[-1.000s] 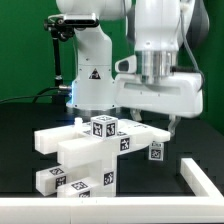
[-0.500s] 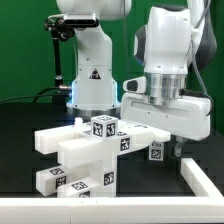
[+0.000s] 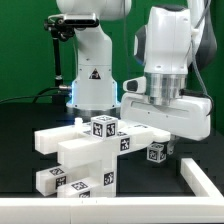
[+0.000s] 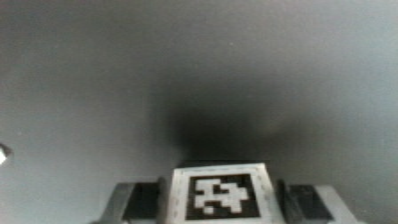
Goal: Assemble chair
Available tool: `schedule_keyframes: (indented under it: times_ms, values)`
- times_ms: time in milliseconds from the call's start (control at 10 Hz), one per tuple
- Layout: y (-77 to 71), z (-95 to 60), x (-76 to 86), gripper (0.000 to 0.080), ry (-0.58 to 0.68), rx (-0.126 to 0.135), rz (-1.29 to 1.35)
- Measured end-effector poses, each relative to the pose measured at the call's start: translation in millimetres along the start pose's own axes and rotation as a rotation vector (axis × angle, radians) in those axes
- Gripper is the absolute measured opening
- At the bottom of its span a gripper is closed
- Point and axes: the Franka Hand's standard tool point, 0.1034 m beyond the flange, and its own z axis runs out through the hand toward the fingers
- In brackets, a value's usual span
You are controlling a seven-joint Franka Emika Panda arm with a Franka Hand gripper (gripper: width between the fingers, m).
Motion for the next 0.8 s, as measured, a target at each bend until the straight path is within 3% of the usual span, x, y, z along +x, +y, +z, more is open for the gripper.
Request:
schedule_keyframes:
  times_ms: [600, 700, 800]
  values:
    - [-0.7, -3.6, -1.3, 0.0284, -0.013, -0.004, 0.000]
    - [-2.3, -28.7, -2.8, 0.0284, -0.064, -0.002, -0.019]
    - [0.3, -60.7, 4.1, 0.0284, -0.084, 0.034, -0.030]
